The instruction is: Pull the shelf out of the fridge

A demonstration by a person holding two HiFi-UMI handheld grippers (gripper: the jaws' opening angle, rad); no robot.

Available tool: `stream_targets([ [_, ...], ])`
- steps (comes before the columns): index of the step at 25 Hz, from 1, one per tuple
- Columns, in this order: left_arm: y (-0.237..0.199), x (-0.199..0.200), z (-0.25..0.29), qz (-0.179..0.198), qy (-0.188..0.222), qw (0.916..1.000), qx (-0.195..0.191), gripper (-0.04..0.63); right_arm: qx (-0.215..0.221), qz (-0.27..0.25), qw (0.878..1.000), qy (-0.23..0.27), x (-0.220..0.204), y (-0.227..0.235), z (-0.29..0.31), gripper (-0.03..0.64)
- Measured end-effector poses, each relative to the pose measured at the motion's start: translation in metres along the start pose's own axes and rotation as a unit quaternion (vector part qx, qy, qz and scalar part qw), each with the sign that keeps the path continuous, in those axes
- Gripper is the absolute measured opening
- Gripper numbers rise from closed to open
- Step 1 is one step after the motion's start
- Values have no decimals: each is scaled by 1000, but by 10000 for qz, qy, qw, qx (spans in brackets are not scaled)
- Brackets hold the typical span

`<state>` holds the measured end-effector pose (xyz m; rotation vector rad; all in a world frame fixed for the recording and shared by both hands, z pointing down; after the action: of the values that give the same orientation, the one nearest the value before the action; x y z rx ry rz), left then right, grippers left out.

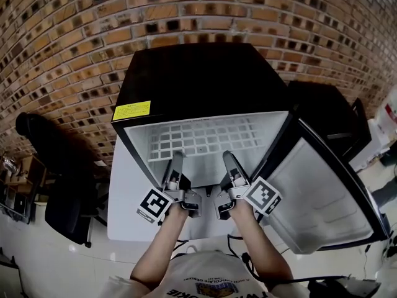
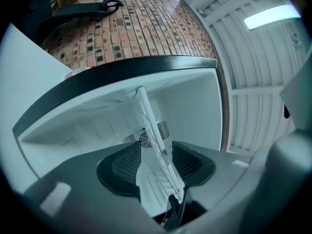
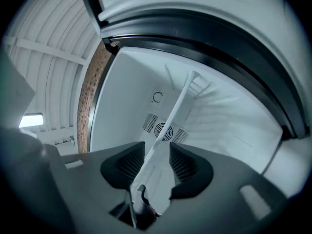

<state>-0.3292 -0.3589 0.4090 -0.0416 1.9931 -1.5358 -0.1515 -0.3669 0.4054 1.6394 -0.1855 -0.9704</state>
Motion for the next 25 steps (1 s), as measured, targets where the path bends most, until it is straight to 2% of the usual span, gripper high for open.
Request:
stream_targets([
  [7,-8,15,17,-362,239,9991,11,176,-16,298,9994,147,24,11,17,153],
  [13,-12,27,23,-501,524,9973,144,173,-81,722,9970,252,37,19,32,152],
  [17,-10,30,24,-538,643,9963,167,64,3,867,9959,268,39,20,40,133],
  [21,-10,30,24,-575,689,9954,334,48,-16,815,9958,417,41,17,43,54],
  [25,-10,30,24,-700,657,9943,471,38,-184,816,9954,470,41,17,42,51],
])
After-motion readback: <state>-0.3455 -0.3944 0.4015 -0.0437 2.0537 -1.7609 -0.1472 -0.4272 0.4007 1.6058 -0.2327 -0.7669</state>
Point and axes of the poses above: the fingertips, and each gripper's own axes: z forward along the fingers, y to its right, x out of its top, the point moved 1 cm from there along -z, backward along the fingers, and after that the axes turned 15 degrees about -y, right-handed, at the moved point
